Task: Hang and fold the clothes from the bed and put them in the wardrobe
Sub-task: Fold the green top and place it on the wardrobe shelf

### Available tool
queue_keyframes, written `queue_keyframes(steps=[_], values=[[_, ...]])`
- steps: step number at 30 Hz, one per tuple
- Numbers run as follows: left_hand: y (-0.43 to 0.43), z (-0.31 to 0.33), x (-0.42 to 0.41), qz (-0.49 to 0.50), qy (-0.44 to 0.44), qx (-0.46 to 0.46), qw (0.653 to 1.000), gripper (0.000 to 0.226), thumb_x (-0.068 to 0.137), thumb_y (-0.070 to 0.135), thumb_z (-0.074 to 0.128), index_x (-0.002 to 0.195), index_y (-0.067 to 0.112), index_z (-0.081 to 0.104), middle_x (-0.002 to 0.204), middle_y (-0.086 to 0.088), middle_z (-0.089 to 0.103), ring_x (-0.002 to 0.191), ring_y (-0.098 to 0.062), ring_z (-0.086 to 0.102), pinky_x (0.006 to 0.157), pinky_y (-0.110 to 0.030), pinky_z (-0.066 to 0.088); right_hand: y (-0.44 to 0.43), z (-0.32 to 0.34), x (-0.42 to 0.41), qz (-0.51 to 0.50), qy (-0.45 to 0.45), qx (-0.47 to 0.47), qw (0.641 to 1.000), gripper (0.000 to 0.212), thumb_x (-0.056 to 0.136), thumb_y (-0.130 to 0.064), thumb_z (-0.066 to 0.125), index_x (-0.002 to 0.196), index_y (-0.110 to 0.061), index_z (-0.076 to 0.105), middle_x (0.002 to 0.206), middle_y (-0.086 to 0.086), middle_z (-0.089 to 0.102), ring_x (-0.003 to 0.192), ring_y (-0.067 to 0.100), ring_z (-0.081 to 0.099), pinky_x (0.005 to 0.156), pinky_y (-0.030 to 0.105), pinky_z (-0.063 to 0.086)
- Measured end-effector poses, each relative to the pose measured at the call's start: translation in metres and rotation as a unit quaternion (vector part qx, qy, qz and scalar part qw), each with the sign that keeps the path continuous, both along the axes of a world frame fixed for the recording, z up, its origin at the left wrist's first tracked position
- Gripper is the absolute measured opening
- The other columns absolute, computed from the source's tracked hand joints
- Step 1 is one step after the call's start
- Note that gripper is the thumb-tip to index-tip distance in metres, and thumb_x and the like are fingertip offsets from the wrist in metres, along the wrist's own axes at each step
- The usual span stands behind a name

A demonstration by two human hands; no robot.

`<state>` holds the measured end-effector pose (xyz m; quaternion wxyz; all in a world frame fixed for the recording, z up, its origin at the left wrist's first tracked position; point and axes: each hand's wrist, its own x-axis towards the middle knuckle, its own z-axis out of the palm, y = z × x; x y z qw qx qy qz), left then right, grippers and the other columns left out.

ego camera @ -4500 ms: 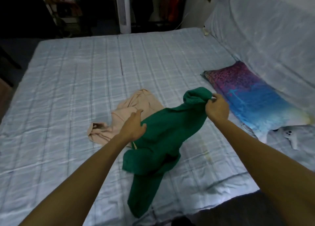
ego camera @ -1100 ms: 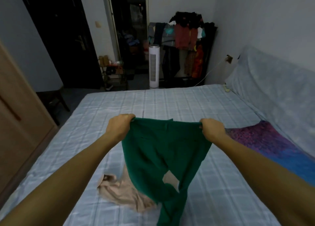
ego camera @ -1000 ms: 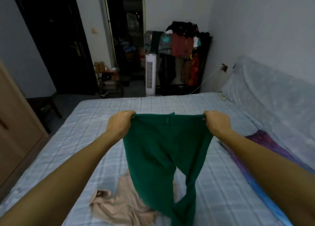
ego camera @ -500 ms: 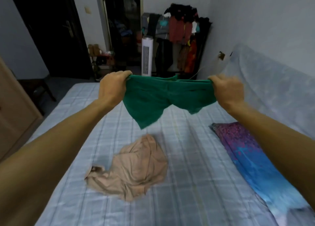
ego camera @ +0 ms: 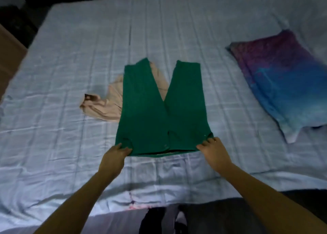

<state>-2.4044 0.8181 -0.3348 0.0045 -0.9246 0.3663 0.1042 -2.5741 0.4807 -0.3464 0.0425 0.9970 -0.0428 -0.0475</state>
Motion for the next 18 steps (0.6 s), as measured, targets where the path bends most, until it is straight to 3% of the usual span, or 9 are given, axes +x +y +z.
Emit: queue_keyframes(steps=[2, 4, 5, 6, 8, 10, 14, 16, 18], values=[[0.013, -0.046, -0.034, -0.011, 0.045, 0.06, 0.997, 0.064, 0.057, -0.01, 0.068, 0.111, 0.024, 0.069, 0.108, -0.008, 0.07, 0.101, -0.034, 0.063, 0.079, -0.036, 0.054, 0.017, -0.041, -0.032, -0.012, 0.047, 0.028, 0.998, 0.042, 0.033, -0.006, 0.077, 0.07, -0.023, 0.072, 0.06, 0.001, 0.062, 0.056, 0.027, 0.059, 0.06, 0.035, 0.05], [0.02, -0.076, -0.06, -0.04, 0.095, 0.129, 0.986, 0.059, 0.077, 0.001, 0.057, 0.131, 0.023, 0.054, 0.136, -0.002, 0.054, 0.13, -0.029, 0.043, 0.107, -0.037, 0.035, 0.029, -0.073, -0.055, -0.034, 0.08, 0.059, 0.994, 0.047, 0.03, -0.006, 0.081, 0.073, -0.023, 0.074, 0.063, 0.002, 0.064, 0.058, 0.028, 0.061, 0.061, 0.037, 0.052], [0.021, -0.086, -0.067, -0.047, 0.112, 0.16, 0.98, 0.051, 0.085, 0.009, 0.051, 0.133, 0.025, 0.051, 0.14, 0.001, 0.05, 0.134, -0.025, 0.037, 0.111, -0.036, 0.028, 0.033, -0.085, -0.062, -0.042, 0.085, 0.074, 0.993, 0.047, 0.03, -0.007, 0.082, 0.074, -0.023, 0.074, 0.066, 0.003, 0.066, 0.061, 0.029, 0.062, 0.063, 0.037, 0.053], [0.02, -0.091, -0.071, -0.035, 0.124, 0.171, 0.977, 0.043, 0.087, 0.017, 0.046, 0.128, 0.026, 0.056, 0.136, 0.001, 0.054, 0.131, -0.023, 0.04, 0.109, -0.035, 0.028, 0.036, -0.095, -0.067, -0.047, 0.083, 0.089, 0.991, 0.041, 0.036, -0.01, 0.082, 0.073, -0.024, 0.074, 0.07, 0.003, 0.067, 0.066, 0.029, 0.063, 0.065, 0.038, 0.052], [0.014, -0.096, -0.07, 0.007, 0.123, 0.123, 0.985, 0.033, 0.082, 0.028, 0.046, 0.105, 0.022, 0.069, 0.105, -0.004, 0.069, 0.102, -0.025, 0.06, 0.091, -0.032, 0.043, 0.042, -0.107, -0.071, -0.083, 0.046, 0.131, 0.987, 0.015, 0.062, -0.022, 0.073, 0.077, -0.023, 0.073, 0.082, 0.006, 0.069, 0.079, 0.031, 0.064, 0.072, 0.042, 0.05], [0.003, -0.106, -0.062, 0.016, 0.125, 0.041, 0.991, 0.034, 0.074, 0.029, 0.05, 0.096, 0.014, 0.071, 0.084, -0.011, 0.069, 0.078, -0.031, 0.063, 0.074, -0.034, 0.051, 0.047, -0.114, -0.068, -0.216, -0.01, 0.18, 0.96, 0.022, 0.083, -0.025, 0.061, 0.099, -0.015, 0.071, 0.107, 0.017, 0.065, 0.096, 0.037, 0.062, 0.081, 0.047, 0.049], [-0.045, -0.125, -0.05, -0.089, 0.132, -0.045, 0.986, 0.05, 0.083, 0.025, 0.048, 0.13, 0.009, 0.052, 0.125, -0.022, 0.057, 0.112, -0.04, 0.054, 0.096, -0.048, 0.044, 0.049, -0.122, -0.037, -0.507, -0.017, 0.319, 0.801, 0.066, 0.089, -0.047, 0.055, 0.14, -0.01, 0.035, 0.134, 0.019, 0.044, 0.119, 0.038, 0.046, 0.096, 0.053, 0.043], [-0.071, -0.134, -0.051, -0.128, 0.14, -0.046, 0.981, 0.057, 0.095, 0.03, 0.04, 0.147, 0.014, 0.027, 0.152, -0.019, 0.026, 0.138, -0.036, 0.027, 0.112, -0.048, 0.025, 0.046, -0.132, -0.026, -0.6, -0.001, 0.344, 0.722, 0.076, 0.086, -0.046, 0.059, 0.143, -0.008, 0.026, 0.136, 0.02, 0.042, 0.122, 0.04, 0.044, 0.099, 0.053, 0.041], [-0.087, -0.148, -0.056, -0.148, 0.164, 0.01, 0.975, 0.06, 0.1, 0.038, 0.027, 0.151, 0.019, 0.001, 0.158, -0.009, -0.004, 0.146, -0.027, -0.001, 0.118, -0.047, 0.009, 0.047, -0.135, -0.021, -0.653, 0.015, 0.347, 0.673, 0.063, 0.088, -0.036, 0.059, 0.137, -0.004, 0.035, 0.13, 0.02, 0.05, 0.117, 0.039, 0.049, 0.095, 0.047, 0.043]])
